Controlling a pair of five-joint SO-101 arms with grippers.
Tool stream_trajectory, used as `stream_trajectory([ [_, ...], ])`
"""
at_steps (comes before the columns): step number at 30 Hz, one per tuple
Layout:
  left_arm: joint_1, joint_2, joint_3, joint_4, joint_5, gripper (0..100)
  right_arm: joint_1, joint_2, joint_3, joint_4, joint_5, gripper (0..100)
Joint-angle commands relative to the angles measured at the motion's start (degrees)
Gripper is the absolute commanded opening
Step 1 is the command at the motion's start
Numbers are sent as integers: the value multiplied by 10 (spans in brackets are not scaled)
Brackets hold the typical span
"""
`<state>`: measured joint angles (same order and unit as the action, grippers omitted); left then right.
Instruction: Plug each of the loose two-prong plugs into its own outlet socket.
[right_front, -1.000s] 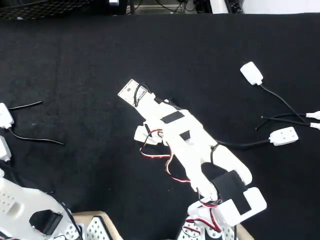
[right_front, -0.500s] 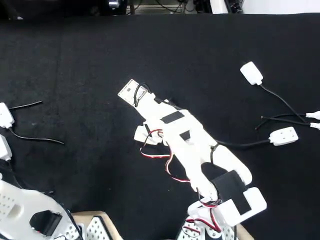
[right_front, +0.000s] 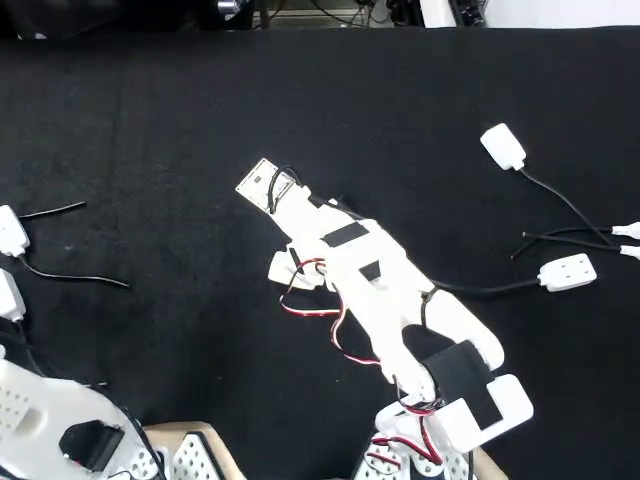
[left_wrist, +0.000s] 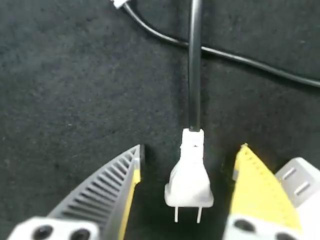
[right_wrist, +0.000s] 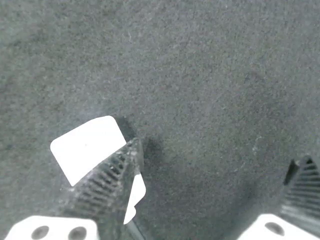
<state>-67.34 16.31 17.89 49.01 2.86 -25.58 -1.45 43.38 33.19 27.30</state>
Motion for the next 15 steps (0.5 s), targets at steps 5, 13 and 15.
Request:
stream_trajectory([
  [5,36,-10,7,25,-5,135,-12,4,-4,7,1,449],
  [13,32,-11,-17,70,-5,129,-12,4,-4,7,1,449],
  [15,33,-11,-17,71,-5,95,-12,4,-4,7,1,449],
])
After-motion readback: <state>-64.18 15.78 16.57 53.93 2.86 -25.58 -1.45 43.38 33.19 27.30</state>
